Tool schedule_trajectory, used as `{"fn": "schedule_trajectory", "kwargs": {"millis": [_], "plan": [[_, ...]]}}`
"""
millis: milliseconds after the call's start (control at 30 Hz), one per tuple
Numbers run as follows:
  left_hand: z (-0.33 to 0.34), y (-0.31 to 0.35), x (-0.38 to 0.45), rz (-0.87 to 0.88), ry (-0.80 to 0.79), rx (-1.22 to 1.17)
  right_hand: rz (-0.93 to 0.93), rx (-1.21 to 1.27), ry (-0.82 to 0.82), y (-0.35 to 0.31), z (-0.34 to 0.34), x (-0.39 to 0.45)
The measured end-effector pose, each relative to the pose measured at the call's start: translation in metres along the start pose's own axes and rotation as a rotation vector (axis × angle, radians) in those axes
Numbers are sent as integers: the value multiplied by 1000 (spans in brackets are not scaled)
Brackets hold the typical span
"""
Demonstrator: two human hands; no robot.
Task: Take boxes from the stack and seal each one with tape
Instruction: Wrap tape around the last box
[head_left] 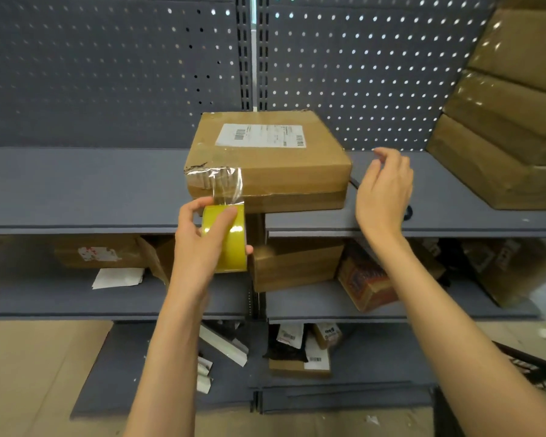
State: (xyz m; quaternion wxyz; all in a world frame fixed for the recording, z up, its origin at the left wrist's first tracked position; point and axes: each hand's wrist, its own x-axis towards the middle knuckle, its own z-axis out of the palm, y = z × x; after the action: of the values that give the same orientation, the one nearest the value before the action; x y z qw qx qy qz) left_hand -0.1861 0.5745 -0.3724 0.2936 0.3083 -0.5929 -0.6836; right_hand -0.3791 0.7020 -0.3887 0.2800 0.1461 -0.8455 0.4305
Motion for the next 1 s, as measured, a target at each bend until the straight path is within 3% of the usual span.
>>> {"fn": "schedule_trajectory", "kwargs": {"millis": [333,633,733,833,933,1000], "plan": [[2,1,1,18,20,37,139,-437,-475,31,-16,9],[0,1,1,6,17,38,200,-529,-492,31,-13,19],[1,1,1,5,21,30,184,-377,-360,24,-21,17],[1,0,1,6,25,25,88,15,-207,6,-33,22],[2,0,1,5,31,23,-10,369,-292,-29,-41,23],[2,1,0,9,29,29,-151,394,-426,-46,-41,17]]}}
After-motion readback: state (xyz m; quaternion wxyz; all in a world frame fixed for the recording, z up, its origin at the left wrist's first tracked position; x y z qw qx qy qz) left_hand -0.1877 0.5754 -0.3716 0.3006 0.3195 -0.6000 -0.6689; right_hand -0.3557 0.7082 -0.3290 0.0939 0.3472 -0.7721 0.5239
